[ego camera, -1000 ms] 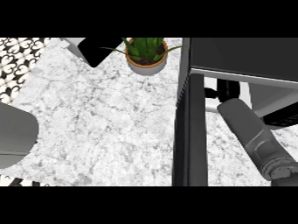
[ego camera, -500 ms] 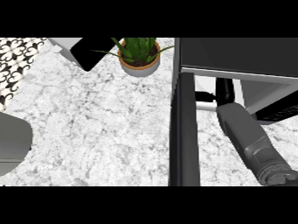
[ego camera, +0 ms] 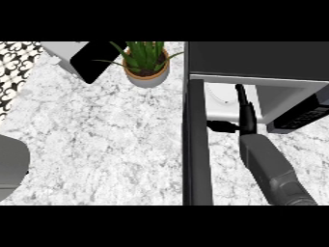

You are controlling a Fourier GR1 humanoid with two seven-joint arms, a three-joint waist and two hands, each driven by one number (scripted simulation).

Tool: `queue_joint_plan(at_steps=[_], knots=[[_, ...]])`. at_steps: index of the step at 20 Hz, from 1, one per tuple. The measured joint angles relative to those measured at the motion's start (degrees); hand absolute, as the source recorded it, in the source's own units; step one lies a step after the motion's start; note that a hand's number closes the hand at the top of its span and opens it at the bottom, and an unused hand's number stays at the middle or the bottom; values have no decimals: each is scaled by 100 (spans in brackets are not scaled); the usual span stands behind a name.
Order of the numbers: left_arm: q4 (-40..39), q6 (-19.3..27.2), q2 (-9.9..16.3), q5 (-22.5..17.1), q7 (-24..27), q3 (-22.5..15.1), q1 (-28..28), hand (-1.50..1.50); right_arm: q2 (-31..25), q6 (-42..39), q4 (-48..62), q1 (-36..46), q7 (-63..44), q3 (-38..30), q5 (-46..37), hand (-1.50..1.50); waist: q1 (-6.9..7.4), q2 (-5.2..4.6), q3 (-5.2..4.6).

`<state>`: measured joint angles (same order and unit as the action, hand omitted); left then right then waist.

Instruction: Pick up the milk, place it into the microwave and close the microwave

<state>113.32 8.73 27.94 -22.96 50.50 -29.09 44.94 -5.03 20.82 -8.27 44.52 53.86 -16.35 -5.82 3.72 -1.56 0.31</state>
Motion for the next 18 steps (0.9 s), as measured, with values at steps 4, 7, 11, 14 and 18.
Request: queue_joint_plan(at_steps=[4, 7, 11, 14, 18], knots=[[118, 64, 3, 35, -36, -71, 140, -150, 44, -278, -57, -364, 327, -54, 68, -150, -96, 50, -8], [177, 130, 4, 49, -127, -71, 142, -150, 46, -521, -115, -649, 543, -67, 101, -150, -158, 77, -13], [192, 270, -36, 214, -226, -217, 183, -150, 37, -908, -279, -981, 665, -18, 127, -150, -241, 119, -20], [153, 315, -64, 309, -302, -299, 113, -150, 15, -1263, -426, -1144, 653, 78, 116, -150, -286, 147, -29], [18, 401, -84, 481, -509, -404, -61, -150, -18, -1631, -803, -1570, 718, 246, 88, -150, -354, 201, -47]])
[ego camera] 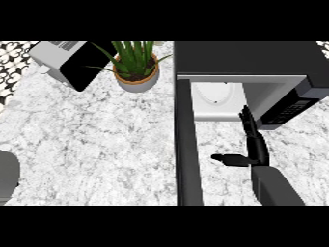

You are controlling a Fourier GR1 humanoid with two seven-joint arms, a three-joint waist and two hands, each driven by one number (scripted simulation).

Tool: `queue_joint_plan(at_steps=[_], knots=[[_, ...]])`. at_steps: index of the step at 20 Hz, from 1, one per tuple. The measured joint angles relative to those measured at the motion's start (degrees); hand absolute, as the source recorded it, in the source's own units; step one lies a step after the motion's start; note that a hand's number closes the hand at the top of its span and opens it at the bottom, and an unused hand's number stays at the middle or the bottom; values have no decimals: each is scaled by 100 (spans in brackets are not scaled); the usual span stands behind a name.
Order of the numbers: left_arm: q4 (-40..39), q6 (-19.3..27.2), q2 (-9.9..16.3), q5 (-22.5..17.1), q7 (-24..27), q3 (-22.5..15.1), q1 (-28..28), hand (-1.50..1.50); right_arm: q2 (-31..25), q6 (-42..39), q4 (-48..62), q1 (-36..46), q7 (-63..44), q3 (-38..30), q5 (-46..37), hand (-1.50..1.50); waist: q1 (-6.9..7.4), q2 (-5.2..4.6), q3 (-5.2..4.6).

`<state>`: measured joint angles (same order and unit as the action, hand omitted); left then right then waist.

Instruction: Pick up the milk, place it into the microwave and close the microwave

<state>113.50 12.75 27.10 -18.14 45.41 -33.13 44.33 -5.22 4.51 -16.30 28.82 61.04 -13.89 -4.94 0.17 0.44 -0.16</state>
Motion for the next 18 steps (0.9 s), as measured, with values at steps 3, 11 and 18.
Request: queue_joint_plan(at_steps=[3, 11, 18], knots=[[-17, -75, 103, -11, -60, 5, -7, -150, -77, -138, -376, -445, -24, 74, 41, -150, -37, 6, 1], [-425, -185, -119, 328, -472, -460, -683, -150, -487, -588, -1472, -1686, -104, 136, 283, 150, -125, -16, 8], [-886, -119, -394, 993, -1295, -881, -1614, 150, -869, -1031, -2371, -2667, -274, 44, 649, -150, -130, -28, 11]])
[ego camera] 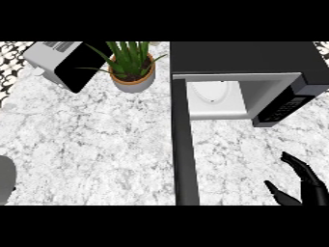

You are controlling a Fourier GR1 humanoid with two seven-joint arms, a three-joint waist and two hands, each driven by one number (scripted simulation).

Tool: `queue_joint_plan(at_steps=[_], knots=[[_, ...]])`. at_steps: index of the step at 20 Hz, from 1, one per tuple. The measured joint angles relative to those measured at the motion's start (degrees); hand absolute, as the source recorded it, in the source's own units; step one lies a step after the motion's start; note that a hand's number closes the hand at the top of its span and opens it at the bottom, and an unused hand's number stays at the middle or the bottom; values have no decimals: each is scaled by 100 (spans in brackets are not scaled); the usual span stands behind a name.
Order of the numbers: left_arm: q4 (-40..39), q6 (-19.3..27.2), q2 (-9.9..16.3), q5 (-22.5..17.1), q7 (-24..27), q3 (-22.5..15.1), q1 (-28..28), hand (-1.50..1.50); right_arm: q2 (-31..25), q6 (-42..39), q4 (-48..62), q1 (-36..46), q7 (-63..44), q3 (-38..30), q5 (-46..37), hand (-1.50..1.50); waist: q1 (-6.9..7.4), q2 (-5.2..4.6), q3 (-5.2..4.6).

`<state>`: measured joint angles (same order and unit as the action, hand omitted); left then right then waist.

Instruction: Pick up the milk, place it into the microwave and close the microwave

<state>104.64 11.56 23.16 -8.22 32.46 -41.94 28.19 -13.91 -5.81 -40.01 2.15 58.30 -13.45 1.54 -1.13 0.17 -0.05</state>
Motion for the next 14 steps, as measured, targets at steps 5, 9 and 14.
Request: queue_joint_plan(at_steps=[5, 9, 14], knots=[[-339, 7, -380, 324, -539, -160, -684, 150, -326, -391, -505, -576, -153, -213, 435, -150, 20, -7, 1], [-791, 218, -912, 562, -869, -169, -1178, 150, -548, -592, -654, -869, -243, -386, 735, -150, 48, -12, 4], [-1502, 387, -1454, 849, -1183, 40, -1946, 150, -795, -741, -523, -1011, -244, -513, 918, -150, 63, -16, 6]])
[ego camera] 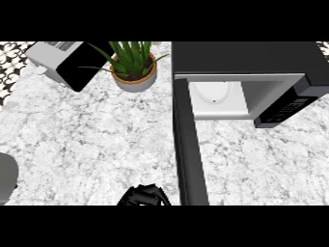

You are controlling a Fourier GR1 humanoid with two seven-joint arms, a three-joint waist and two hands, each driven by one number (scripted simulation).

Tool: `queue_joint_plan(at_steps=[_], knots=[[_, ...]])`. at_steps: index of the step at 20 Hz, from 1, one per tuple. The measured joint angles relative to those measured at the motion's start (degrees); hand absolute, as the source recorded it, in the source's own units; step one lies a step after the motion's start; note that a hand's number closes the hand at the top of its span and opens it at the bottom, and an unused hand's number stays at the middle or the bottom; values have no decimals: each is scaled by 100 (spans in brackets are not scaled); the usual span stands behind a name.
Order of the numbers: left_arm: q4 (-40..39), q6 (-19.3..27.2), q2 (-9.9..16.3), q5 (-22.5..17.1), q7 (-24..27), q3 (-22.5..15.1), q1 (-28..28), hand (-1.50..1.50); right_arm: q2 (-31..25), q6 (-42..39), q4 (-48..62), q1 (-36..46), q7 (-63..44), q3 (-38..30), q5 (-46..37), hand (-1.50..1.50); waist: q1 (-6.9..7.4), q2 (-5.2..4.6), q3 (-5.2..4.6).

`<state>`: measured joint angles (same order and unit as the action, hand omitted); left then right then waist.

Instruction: Pick up the milk, place it into the microwave and close the microwave

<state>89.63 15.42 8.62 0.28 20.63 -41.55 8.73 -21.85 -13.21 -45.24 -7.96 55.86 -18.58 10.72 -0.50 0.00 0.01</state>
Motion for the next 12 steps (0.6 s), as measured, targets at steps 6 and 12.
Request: queue_joint_plan(at_steps=[6, 12], knots=[[-768, -572, -214, 206, -854, -270, -880, 150, -278, -229, -48, -38, -112, -4, 212, -150, -64, -6, 7], [-1737, -1033, -648, 125, -1477, -649, -1719, 150, -446, -342, -93, -90, -135, 39, 320, -150, -130, -13, 7]])
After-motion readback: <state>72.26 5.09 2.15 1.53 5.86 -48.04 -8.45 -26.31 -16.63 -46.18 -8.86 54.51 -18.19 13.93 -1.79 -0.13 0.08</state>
